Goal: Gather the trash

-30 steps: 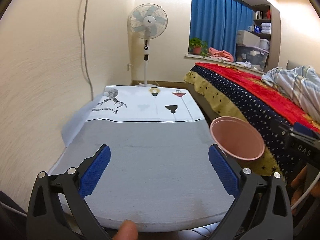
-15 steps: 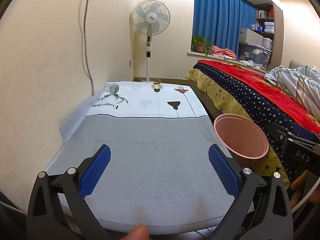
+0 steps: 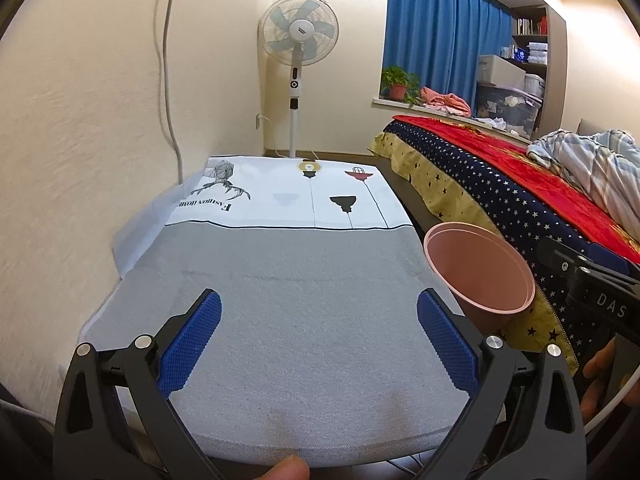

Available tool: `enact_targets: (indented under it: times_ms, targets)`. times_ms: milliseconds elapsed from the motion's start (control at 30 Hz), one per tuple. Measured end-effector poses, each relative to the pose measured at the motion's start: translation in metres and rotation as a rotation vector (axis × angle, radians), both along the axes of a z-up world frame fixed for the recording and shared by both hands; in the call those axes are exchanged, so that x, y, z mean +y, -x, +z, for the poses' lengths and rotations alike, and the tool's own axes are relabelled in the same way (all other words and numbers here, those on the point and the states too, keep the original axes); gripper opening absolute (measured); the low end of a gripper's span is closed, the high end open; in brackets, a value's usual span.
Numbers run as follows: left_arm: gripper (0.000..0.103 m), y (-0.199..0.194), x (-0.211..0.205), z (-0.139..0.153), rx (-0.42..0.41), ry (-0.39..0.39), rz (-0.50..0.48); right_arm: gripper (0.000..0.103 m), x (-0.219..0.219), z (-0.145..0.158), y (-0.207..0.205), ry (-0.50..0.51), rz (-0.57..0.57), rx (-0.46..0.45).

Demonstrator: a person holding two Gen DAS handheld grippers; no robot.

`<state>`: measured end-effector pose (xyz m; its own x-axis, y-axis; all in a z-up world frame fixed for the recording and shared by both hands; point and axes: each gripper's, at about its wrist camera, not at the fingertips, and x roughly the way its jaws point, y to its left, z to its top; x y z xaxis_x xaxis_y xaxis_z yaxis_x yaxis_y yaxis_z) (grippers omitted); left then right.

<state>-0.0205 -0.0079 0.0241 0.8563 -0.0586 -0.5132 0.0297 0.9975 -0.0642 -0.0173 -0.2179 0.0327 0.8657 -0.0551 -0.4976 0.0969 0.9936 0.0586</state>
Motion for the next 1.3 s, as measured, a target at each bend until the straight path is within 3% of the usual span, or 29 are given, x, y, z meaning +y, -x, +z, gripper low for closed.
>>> enact_targets:
  times_ms: [1300]
  targets:
    - [0.095, 0.0002, 0.0014, 0.0012, -0.005, 0.003, -0.004, 0.098, 0.0052, 0.0004, 0.0005, 0.005, 0.006, -0.006]
